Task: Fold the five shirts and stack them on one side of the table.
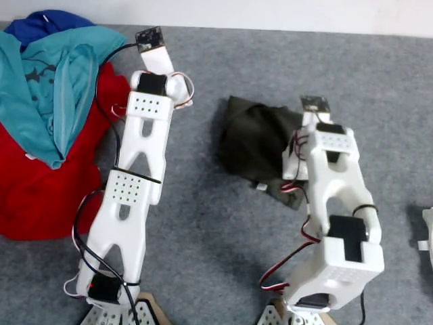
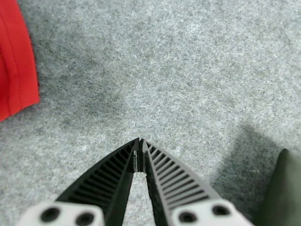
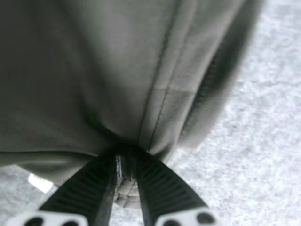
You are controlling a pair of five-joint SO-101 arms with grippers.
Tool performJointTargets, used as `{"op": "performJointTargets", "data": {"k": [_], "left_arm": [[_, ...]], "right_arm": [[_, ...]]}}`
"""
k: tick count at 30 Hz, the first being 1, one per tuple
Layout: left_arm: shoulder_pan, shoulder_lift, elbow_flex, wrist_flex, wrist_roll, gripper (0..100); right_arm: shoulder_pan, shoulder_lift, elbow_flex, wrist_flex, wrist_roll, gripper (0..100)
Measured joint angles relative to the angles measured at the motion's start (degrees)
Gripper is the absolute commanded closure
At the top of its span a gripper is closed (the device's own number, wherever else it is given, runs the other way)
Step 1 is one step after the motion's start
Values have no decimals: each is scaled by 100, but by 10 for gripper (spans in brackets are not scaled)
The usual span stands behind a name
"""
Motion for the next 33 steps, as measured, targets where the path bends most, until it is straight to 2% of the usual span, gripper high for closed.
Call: {"op": "performJointTargets", "data": {"k": [10, 18, 24, 30, 33], "left_arm": [[0, 0, 0, -44, 0, 993], [0, 0, 0, -44, 0, 993], [0, 0, 0, -44, 0, 993], [0, 0, 0, -44, 0, 993], [0, 53, 0, -44, 0, 993]], "right_arm": [[70, -79, 44, 9, 26, 990], [88, -1433, 1002, 114, 26, 990], [457, -2242, 1433, -387, 26, 985], [624, -2312, 1459, -703, -378, 870], [624, -2312, 1459, -888, -721, 864]]}}
